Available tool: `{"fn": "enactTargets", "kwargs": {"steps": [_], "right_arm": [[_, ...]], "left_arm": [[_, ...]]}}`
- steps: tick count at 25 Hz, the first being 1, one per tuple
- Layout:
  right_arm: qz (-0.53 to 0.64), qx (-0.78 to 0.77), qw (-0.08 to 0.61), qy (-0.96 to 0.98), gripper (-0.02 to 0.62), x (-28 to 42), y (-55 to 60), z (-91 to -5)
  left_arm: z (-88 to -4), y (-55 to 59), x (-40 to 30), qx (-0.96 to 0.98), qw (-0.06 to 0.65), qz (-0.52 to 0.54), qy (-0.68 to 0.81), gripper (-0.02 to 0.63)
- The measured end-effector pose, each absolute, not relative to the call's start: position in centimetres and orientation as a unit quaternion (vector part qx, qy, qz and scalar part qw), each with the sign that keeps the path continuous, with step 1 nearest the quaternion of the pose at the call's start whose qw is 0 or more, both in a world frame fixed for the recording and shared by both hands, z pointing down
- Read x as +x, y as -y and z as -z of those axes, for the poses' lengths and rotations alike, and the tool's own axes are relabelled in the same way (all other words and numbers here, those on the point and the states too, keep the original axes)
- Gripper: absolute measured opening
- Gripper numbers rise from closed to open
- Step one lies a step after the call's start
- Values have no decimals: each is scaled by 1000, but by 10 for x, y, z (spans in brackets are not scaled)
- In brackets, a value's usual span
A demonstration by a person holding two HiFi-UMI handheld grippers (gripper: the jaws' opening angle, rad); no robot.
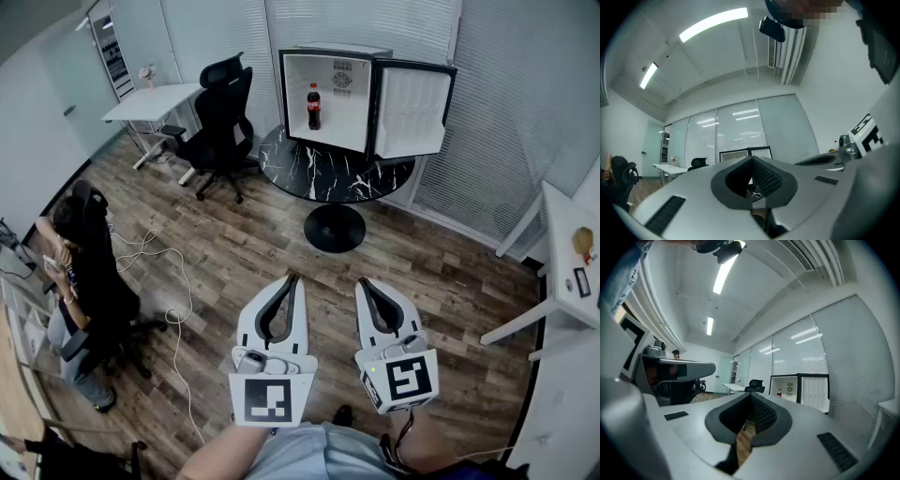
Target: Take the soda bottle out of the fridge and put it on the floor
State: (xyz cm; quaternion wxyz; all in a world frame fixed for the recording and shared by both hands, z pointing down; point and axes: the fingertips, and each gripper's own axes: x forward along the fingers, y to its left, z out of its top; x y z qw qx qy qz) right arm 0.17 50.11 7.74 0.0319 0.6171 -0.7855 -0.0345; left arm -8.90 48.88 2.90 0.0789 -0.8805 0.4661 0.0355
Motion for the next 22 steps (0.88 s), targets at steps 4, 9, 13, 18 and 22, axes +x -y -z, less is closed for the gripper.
{"fn": "enactTargets", "kwargs": {"steps": [4,9,13,18,22], "right_arm": [[35,615,36,787,11,15,-507,-82],[31,595,26,803,12,30,-510,-82],[28,601,28,798,14,42,-502,-87],[22,610,38,791,14,46,-474,-100],[26,616,49,786,14,44,-424,-108]], "left_arm": [[-31,-494,-78,-877,87,-34,-471,18],[-37,-501,-69,-867,75,-28,-492,18],[-49,-499,-71,-860,68,-19,-506,18],[-62,-472,-82,-855,59,-18,-516,18],[-77,-424,-94,-855,43,-16,-517,18]]}}
